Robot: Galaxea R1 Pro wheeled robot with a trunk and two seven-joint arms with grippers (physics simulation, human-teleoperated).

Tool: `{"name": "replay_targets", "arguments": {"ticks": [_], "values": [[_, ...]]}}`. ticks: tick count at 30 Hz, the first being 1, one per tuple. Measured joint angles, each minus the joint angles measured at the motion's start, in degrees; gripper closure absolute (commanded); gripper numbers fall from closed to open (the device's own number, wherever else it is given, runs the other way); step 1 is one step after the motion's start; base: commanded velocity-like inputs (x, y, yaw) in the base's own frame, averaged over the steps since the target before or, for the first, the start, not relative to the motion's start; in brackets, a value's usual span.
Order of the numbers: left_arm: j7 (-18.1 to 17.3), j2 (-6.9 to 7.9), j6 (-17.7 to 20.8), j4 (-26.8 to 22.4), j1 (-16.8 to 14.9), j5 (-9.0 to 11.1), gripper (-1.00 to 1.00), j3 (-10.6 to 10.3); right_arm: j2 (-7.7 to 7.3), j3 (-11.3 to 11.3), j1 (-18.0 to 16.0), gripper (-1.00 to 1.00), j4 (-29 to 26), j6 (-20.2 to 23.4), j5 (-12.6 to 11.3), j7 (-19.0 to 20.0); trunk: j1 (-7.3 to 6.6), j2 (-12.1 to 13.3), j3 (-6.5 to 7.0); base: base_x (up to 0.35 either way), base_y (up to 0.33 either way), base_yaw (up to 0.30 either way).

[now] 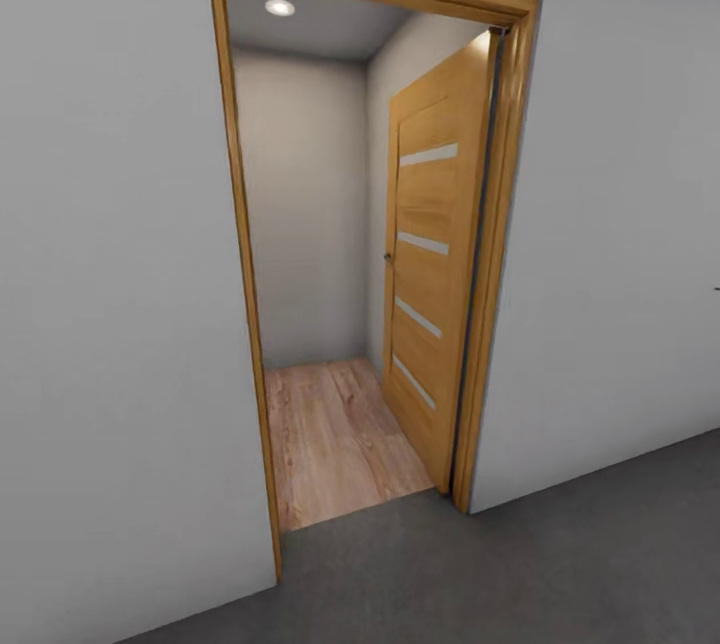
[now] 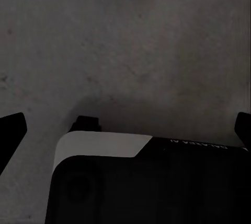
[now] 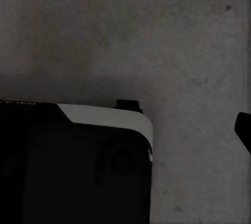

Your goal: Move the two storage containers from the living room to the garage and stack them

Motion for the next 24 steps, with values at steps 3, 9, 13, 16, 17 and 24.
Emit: {"name": "replay_targets", "arguments": {"ticks": [3,9,13,16,17,24], "values": [[0.00,0.04,-0.05,0.00,0.00,0.00,-1.00,0.00,0.14,-0.06,0.00,-1.00,0.00,0.01,-0.28,0.24,0.00,0.00,0.00,0.304,-0.191,0.000],[0.00,0.13,-0.17,0.00,0.00,0.00,-1.00,0.00,0.11,-0.14,0.00,-1.00,-0.04,0.01,-0.35,0.32,0.00,0.00,0.00,0.303,-0.191,0.000],[0.00,0.18,-0.10,-0.04,0.00,0.00,-1.00,0.00,0.39,-0.11,0.00,-1.00,-0.01,0.01,-0.17,0.39,0.00,0.00,0.00,0.303,-0.191,0.000],[0.00,0.19,-0.09,-0.02,0.00,0.00,-1.00,0.00,0.33,-0.14,0.00,-1.00,-0.02,0.01,-0.12,0.39,0.00,0.00,0.00,0.303,-0.191,0.000],[0.00,0.19,-0.09,-0.01,0.00,0.00,-1.00,0.00,0.28,-0.14,0.00,-1.00,-0.02,0.01,-0.08,0.40,0.00,0.00,0.00,0.303,-0.191,0.000],[0.00,0.20,-0.09,-0.03,0.01,0.00,-1.00,0.00,0.13,-0.15,0.00,-1.00,-0.04,-0.03,0.04,0.36,0.00,0.00,0.00,0.303,-0.191,0.000]]}}
